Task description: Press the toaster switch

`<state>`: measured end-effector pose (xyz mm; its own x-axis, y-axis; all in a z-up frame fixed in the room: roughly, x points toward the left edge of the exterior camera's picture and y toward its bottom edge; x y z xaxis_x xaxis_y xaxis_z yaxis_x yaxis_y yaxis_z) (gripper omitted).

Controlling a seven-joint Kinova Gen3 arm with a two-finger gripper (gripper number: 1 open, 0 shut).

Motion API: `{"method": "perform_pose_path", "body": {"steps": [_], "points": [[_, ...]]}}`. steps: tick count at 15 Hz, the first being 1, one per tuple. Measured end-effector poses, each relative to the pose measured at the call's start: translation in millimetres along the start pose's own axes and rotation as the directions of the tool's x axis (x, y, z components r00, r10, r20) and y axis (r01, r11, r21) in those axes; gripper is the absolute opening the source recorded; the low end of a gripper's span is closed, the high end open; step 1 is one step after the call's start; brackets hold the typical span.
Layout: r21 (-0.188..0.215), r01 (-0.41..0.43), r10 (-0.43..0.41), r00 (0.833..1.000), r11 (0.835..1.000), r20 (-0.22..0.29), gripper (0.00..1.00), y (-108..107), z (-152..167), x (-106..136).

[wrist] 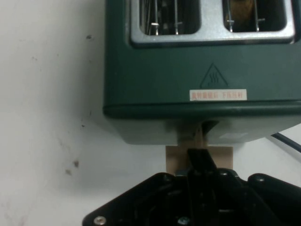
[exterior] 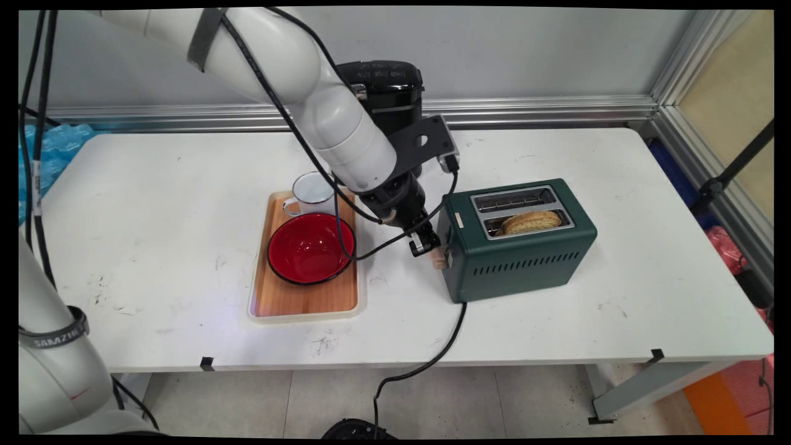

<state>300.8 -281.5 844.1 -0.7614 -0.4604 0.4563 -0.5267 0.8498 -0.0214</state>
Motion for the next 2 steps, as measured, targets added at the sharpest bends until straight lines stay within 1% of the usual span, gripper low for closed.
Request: {"method": "perform_pose_path", "body": {"steps": [2], "points": [[0.000, 0.000, 0.000, 1.000, 1.000, 0.001, 0.00, -0.3, 0.6, -0.6]]}}
